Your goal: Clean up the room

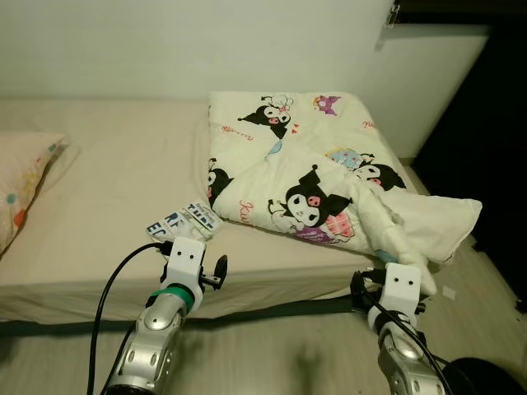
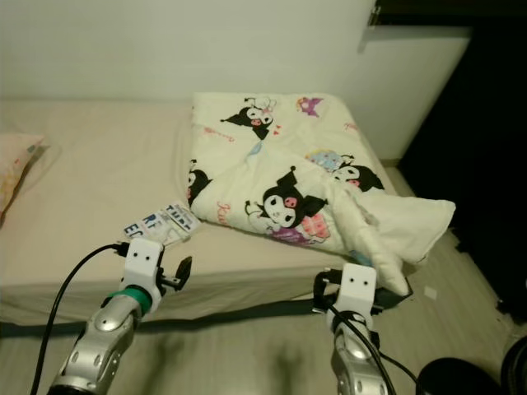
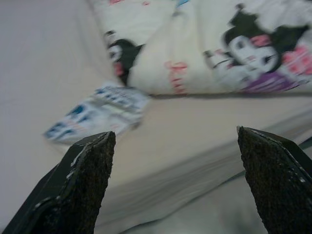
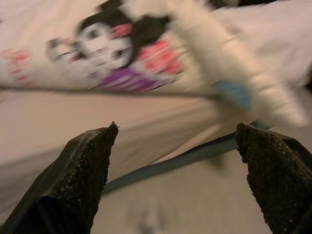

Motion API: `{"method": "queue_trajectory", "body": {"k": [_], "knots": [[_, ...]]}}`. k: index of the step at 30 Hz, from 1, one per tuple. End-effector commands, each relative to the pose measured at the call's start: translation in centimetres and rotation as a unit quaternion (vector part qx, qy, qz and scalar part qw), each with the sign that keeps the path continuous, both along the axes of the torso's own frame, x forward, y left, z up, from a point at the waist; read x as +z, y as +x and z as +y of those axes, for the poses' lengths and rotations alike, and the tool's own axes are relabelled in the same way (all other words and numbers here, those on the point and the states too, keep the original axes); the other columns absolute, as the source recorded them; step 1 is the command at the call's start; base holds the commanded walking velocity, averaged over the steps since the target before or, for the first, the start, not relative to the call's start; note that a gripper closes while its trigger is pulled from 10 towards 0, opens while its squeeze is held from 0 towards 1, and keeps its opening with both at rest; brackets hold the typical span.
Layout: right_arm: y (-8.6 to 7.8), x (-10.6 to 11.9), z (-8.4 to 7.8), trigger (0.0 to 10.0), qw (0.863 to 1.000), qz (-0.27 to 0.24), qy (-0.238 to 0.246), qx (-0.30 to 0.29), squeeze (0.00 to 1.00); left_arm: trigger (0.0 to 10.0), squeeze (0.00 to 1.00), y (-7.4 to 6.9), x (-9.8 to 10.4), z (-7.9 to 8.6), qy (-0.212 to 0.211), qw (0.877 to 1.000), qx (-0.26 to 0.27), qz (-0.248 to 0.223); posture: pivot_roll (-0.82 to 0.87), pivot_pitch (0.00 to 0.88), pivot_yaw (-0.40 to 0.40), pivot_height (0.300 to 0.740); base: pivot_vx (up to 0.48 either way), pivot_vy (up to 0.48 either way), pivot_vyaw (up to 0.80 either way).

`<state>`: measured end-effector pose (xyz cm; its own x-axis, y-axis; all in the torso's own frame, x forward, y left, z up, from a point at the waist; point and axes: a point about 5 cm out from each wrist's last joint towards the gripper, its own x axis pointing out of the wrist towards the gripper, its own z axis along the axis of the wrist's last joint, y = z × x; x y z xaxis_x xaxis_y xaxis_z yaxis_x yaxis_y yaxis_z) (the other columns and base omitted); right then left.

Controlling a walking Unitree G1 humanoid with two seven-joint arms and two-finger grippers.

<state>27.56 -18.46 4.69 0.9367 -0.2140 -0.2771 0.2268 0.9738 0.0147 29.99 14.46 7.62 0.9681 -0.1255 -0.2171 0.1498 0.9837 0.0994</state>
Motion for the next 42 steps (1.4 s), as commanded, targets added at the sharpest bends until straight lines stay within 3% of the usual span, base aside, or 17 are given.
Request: {"method": "queue_trajectory", "body": {"k": [1,16,20,27,42], "knots": [[-0.24,-0.53,-0.13,10.0,1.000,0.012,0.001,0.000,0.00,10.0,0.00,-0.24,-0.39,0.09,0.000,1.000,-0.001,0.008,0.10,0.000,0.022,0.740,0.000,0.000,0.00],[-0.16,-0.72,0.07,10.0,1.000,0.016,-0.005,0.002,0.00,10.0,0.00,0.02,0.18,-0.34,0.005,1.000,-0.024,-0.007,0.10,0.000,0.026,0.740,0.000,0.000,0.00],[-0.19,-0.73,0.00,10.0,1.000,0.019,-0.020,0.003,0.00,10.0,0.00,0.03,0.15,-0.14,0.005,1.000,-0.021,-0.005,0.10,0.000,0.026,0.740,0.256,0.000,0.00],[-0.31,-1.06,-0.37,10.0,0.999,0.031,-0.029,-0.009,0.00,10.0,0.00,-0.05,0.08,0.02,0.003,1.000,-0.018,-0.002,0.11,0.000,0.029,0.740,0.315,0.000,0.80],[-0.39,-1.19,-0.68,10.0,0.999,0.032,-0.026,-0.030,0.00,10.0,0.00,0.06,0.07,0.00,0.001,1.000,-0.022,-0.002,0.11,0.000,0.034,0.740,0.312,0.000,0.00]]}}
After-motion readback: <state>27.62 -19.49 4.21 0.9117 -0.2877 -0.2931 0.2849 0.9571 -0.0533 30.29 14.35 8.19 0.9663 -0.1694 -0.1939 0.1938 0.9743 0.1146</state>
